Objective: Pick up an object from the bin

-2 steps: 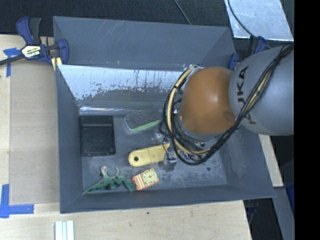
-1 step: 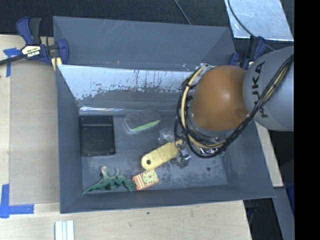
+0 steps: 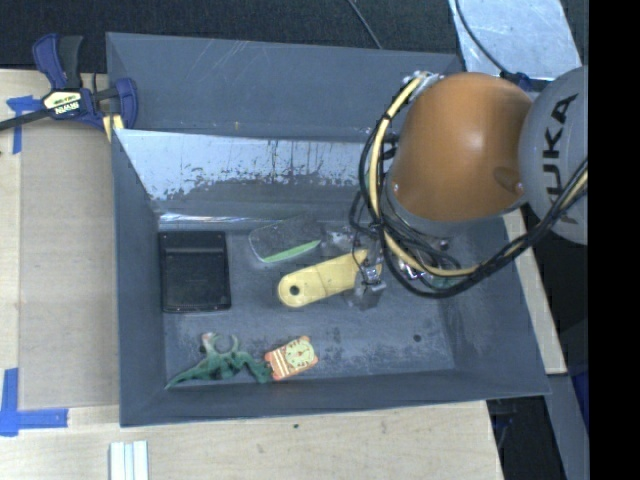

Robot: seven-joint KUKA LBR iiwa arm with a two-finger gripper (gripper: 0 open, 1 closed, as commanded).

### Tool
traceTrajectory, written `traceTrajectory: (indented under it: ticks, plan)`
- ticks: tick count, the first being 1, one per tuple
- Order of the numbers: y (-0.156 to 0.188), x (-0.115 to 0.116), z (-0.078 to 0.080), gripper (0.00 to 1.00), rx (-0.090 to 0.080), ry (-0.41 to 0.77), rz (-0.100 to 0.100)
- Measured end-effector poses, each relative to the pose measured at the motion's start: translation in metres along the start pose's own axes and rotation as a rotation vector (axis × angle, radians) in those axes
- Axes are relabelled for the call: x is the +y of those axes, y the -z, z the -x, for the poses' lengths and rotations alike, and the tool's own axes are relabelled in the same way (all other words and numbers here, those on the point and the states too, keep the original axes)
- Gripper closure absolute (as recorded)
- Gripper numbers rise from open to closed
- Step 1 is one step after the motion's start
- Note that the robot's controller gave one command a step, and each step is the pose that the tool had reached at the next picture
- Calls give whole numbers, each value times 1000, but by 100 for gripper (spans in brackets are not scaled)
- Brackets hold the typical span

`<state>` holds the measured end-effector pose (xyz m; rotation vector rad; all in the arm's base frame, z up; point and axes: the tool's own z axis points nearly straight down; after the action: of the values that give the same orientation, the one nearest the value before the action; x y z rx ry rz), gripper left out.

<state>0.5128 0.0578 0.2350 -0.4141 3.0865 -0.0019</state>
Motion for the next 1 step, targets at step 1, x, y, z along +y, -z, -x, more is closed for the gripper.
traceTrajectory:
  ticks: [1]
  plan:
    - [19,-9,5,100,-6,22,-1]
